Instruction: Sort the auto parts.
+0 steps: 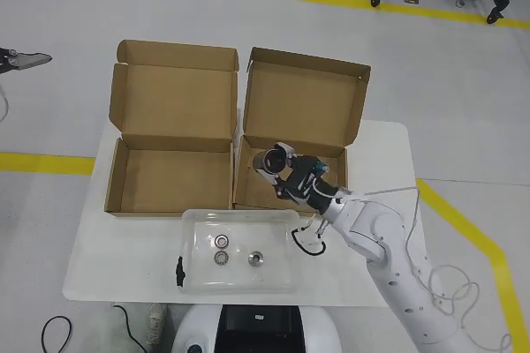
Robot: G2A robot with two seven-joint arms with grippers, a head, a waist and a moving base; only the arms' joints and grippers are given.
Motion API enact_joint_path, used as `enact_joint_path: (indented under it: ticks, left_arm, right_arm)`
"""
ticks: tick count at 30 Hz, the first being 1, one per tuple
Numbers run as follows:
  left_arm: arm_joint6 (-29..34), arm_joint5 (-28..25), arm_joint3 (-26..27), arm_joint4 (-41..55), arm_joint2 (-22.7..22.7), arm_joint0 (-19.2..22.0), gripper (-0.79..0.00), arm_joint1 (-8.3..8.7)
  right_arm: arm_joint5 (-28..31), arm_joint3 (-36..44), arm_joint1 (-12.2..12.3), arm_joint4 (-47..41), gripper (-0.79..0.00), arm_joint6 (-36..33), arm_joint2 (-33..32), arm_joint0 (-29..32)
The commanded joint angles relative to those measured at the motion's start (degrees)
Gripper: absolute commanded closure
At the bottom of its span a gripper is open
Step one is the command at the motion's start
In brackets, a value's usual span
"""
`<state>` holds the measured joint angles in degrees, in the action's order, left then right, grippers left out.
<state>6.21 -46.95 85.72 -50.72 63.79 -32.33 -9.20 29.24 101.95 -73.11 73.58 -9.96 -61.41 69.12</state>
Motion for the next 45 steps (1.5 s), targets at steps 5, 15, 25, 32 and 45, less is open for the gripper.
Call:
enact_joint_path:
  ticks: [5,15,25,32,45]
  left_arm:
    - [0.00,0.00,0.00,0.00,0.00,0.00,-0.785,0.00]
    - [0.00,0.00,0.00,0.00,0.00,0.00,-0.785,0.00]
    - [0.00,0.00,0.00,0.00,0.00,0.00,-0.785,0.00]
    - [0.00,0.00,0.00,0.00,0.00,0.00,-0.785,0.00]
    - [0.00,0.00,0.00,0.00,0.00,0.00,-0.785,0.00]
  right_arm:
    - [0.51,-4.09,-0.26,-1.61,0.000,-4.74,1.50,-2.06]
    - [0.30,-11.49,-1.37,-3.54,0.000,-8.97,5.73,-7.31]
    - [-0.88,-15.46,-1.95,-3.82,0.000,-11.06,7.63,-9.24]
    - [-1.08,-18.84,-2.50,-4.12,0.000,-13.12,9.11,-11.57]
    - [-2.56,-29.38,-5.03,-5.40,0.000,-13.64,14.54,-18.19]
